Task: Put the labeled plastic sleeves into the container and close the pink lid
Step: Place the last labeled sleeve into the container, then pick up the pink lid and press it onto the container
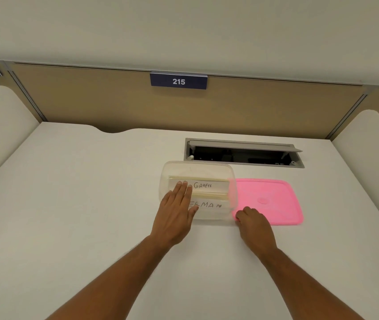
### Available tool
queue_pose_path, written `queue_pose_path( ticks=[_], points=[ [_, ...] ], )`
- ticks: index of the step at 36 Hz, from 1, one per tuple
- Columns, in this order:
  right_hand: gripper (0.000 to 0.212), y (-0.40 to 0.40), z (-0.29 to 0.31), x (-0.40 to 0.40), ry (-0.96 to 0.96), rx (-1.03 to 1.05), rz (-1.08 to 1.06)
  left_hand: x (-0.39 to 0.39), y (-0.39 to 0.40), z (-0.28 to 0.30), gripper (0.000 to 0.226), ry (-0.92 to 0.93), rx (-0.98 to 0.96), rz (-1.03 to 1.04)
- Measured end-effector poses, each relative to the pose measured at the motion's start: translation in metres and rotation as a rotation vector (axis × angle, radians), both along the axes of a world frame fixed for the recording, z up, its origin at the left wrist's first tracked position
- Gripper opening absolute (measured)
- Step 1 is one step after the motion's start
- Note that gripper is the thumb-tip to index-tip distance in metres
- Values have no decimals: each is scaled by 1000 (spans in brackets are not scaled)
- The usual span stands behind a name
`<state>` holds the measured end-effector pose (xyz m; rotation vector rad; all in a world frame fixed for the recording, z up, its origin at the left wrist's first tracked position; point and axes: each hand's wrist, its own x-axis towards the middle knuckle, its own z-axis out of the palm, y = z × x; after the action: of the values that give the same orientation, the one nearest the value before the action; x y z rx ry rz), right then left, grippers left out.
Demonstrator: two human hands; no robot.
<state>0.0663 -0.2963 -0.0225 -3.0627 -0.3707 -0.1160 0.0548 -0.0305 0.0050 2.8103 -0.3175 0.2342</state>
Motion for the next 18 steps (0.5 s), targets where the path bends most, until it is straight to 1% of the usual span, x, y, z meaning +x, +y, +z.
queue_pose_path(
  ticks=[3, 7, 10, 15, 18],
  points=[
    [18, 0, 2, -2, -17, -25, -9, 0, 1, 0, 64, 14, 30, -5],
    [24, -2, 10, -2, -99, -10, -23, 0, 2, -1, 65, 24, 59, -14],
    [23, -5, 17, 0, -170, 17, -50, -1, 2, -2, 65, 37, 60, -21],
    [16, -13, 34, 5, -310, 136, -138, -1, 4, -2, 68, 61, 80, -26],
    [10, -14, 53, 12, -377, 255, -236, -1, 4, 0, 69, 79, 74, -25]
  ],
)
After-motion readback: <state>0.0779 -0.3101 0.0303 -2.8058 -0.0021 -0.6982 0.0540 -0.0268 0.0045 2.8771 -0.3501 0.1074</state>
